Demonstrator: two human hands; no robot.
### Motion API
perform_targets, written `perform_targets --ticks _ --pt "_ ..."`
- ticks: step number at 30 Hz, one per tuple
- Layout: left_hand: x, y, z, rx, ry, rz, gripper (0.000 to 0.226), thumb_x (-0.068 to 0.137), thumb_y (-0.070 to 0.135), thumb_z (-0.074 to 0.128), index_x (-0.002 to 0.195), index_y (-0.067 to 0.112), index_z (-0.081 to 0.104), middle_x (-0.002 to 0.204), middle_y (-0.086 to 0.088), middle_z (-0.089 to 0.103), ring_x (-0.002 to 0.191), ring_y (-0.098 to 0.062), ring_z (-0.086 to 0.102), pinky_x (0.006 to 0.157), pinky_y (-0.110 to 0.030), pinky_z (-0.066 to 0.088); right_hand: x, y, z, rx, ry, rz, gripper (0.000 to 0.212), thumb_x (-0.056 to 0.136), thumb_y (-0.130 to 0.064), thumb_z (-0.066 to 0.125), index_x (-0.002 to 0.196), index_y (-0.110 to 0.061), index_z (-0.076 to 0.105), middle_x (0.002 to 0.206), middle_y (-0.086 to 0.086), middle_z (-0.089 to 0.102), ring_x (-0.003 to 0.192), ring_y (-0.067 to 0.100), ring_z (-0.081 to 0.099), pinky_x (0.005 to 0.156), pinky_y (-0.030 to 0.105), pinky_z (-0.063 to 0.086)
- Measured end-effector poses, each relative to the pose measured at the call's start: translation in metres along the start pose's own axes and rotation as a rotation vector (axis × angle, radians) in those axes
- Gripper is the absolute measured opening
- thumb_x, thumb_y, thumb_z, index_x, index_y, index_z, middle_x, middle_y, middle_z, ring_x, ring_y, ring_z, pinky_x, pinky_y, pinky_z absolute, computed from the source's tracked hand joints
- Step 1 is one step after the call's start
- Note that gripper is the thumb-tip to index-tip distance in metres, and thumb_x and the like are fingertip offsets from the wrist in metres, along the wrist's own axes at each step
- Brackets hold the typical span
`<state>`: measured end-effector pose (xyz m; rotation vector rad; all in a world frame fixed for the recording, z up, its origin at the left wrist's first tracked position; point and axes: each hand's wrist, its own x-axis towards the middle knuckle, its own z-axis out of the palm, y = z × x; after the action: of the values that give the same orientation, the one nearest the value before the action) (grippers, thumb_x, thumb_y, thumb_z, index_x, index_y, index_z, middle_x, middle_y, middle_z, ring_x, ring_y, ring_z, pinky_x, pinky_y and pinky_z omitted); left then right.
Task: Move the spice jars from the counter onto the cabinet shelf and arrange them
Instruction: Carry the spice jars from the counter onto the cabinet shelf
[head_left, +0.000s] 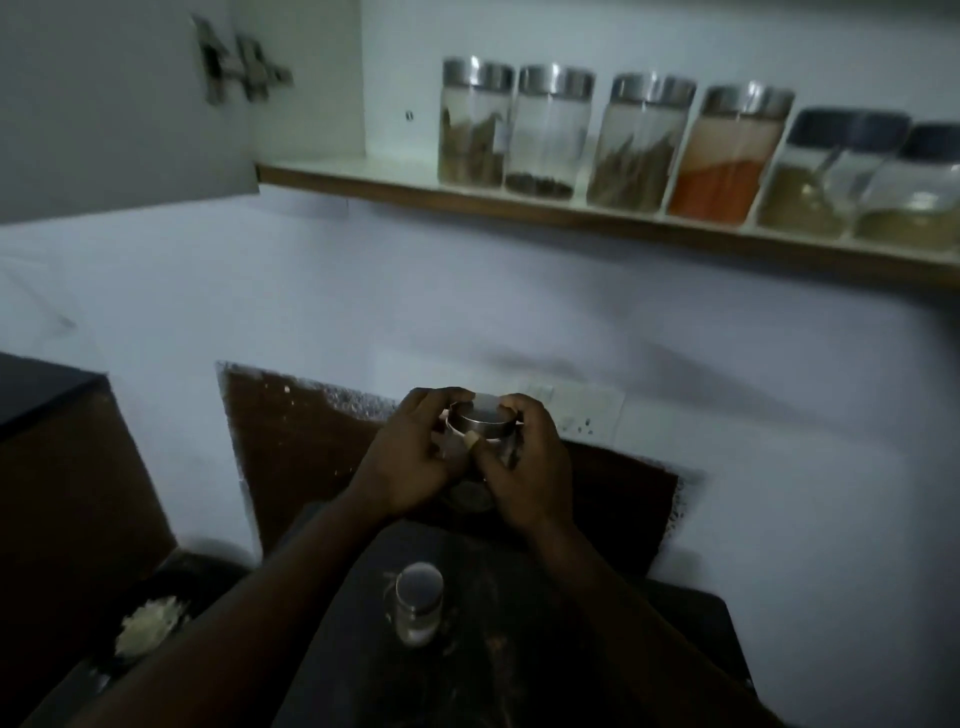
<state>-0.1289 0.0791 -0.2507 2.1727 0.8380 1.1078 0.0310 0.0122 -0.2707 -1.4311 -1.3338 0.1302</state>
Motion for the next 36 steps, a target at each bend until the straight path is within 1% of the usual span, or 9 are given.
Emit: perform_targets --ticks 2,4,12,18,25,29,31,34,36 --pt "0.013 0.016 -0.026 -0.037 0.066 0.064 0.057 0.074 0.043 0.072 0.129 0.038 0.057 0.124 0.014 0.053 0.101 0.000 0.063 0.080 -0.026 0.059 0.019 -0.031 0.001 0.065 0.027 -0.033 0.053 0.082 -0.053 0.069 0.128 -0.033 0.053 0.122 -0.017 0.063 0.108 0.003 0.062 0.086 0.025 0.055" --pt "0.026 0.032 -0.053 -0.041 0.153 0.161 0.055 0.077 0.039 0.075 0.129 0.042 0.055 0.123 0.019 0.052 0.100 -0.004 0.064 0.078 -0.026 0.059 0.039 -0.065 0.002 0.090 0.069 -0.096 0.051 0.084 -0.056 0.069 0.128 -0.036 0.051 0.121 -0.018 0.064 0.107 0.003 0.064 0.083 0.032 0.058" --pt "0.103 0.091 -0.158 -0.096 0.435 0.445 0.059 0.084 0.042 0.071 0.138 0.038 0.049 0.125 0.018 0.055 0.107 -0.009 0.062 0.079 -0.023 0.056 0.134 -0.209 0.001 0.028 0.242 -0.351 0.047 0.084 -0.063 0.067 0.122 -0.038 0.054 0.109 -0.021 0.066 0.102 -0.001 0.064 0.078 0.029 0.058" --pt "0.167 0.111 -0.212 -0.040 0.472 0.432 0.060 0.087 0.050 0.064 0.141 0.043 0.040 0.127 0.016 0.057 0.106 -0.004 0.062 0.082 -0.038 0.060 0.212 -0.275 -0.004 -0.223 0.201 -0.378 0.051 0.078 -0.069 0.065 0.113 -0.036 0.051 0.102 -0.013 0.068 0.094 0.015 0.065 0.078 0.036 0.055" --pt "0.209 0.096 -0.217 0.057 0.368 0.243 0.073 0.089 0.035 0.069 0.150 0.040 0.029 0.140 0.003 0.054 0.117 -0.018 0.059 0.092 -0.031 0.049 0.262 -0.279 0.011 -0.535 0.079 -0.315 0.045 0.083 -0.064 0.066 0.110 -0.032 0.052 0.097 -0.010 0.065 0.084 0.017 0.064 0.068 0.032 0.048" --pt "0.216 0.086 -0.210 0.145 0.222 0.128 0.091 0.088 0.024 0.072 0.159 0.034 0.016 0.145 -0.003 0.051 0.120 -0.024 0.059 0.092 -0.032 0.048 0.273 -0.263 0.022 -0.662 0.034 -0.288 0.052 0.084 -0.055 0.073 0.124 -0.024 0.060 0.114 0.002 0.070 0.101 0.024 0.065 0.075 0.031 0.043" --pt "0.213 0.083 -0.204 0.184 0.156 0.090 0.108 0.084 0.021 0.075 0.160 0.036 0.001 0.141 -0.007 0.052 0.111 -0.025 0.061 0.084 -0.033 0.051 0.273 -0.257 0.024 -0.711 0.023 -0.280 0.061 0.085 -0.055 0.073 0.134 -0.022 0.057 0.128 0.005 0.065 0.114 0.025 0.063 0.083 0.033 0.044" --pt "0.207 0.079 -0.191 0.257 0.201 0.077 0.114 0.084 0.020 0.075 0.158 0.041 -0.010 0.133 -0.010 0.051 0.096 -0.025 0.064 0.073 -0.036 0.051 0.269 -0.251 0.024 -0.735 0.028 -0.302 0.079 0.088 -0.053 0.071 0.154 -0.021 0.040 0.156 0.005 0.044 0.137 0.026 0.050 0.105 0.040 0.043" --pt "0.202 0.077 -0.183 0.244 0.297 0.083 0.108 0.083 0.021 0.074 0.158 0.040 -0.002 0.133 -0.010 0.050 0.097 -0.027 0.064 0.075 -0.039 0.054 0.262 -0.248 0.023 -0.707 0.056 -0.364 0.083 0.087 -0.049 0.072 0.156 -0.021 0.035 0.160 0.004 0.038 0.137 0.026 0.050 0.105 0.042 0.046"
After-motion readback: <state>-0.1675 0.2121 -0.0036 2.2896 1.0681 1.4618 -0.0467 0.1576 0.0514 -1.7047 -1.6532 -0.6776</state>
